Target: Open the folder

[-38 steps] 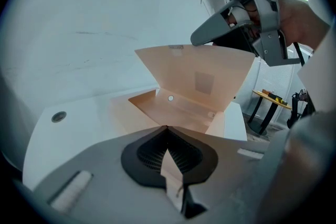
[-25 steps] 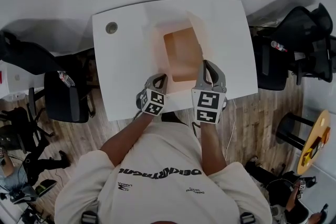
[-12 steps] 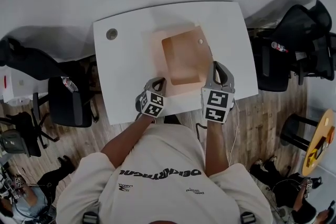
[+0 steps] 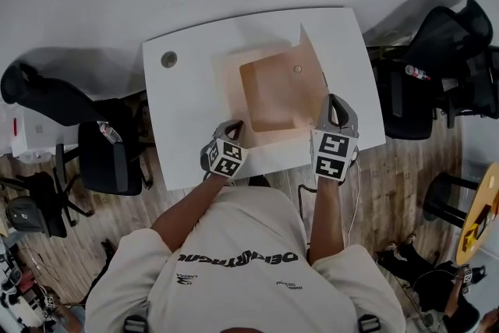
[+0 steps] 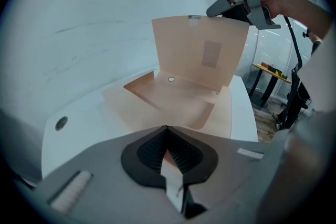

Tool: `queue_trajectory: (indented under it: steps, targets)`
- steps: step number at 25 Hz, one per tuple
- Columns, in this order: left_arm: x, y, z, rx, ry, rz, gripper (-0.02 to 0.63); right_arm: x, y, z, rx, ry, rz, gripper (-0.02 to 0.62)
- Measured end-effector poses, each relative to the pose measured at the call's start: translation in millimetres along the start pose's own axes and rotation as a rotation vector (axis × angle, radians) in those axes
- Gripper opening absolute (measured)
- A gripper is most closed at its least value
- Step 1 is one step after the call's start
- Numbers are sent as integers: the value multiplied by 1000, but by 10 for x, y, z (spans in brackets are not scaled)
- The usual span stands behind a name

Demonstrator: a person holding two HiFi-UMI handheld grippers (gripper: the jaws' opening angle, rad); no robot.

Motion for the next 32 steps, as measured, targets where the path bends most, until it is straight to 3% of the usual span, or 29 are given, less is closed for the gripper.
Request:
queue_trajectory:
  steps: [12,19,32]
  targets:
    - [49,-2,53,2,39,9,0,151,-96,-245,32,22,40,0]
    - [5,8,67,37,104,16,0,167,-161,-360,48,58,62,2]
    - [-2,2,68,75,82,50,0,203,-316,-543,106,174,130,2]
Point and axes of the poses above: the fingertips, and each gripper's own axes: y backward along the fingers, z to its left, x out of its underside, the point moved 1 cm from there along y, backward along the fingers, and after that the axes turned 12 degrees about z, right-handed, at the moved point
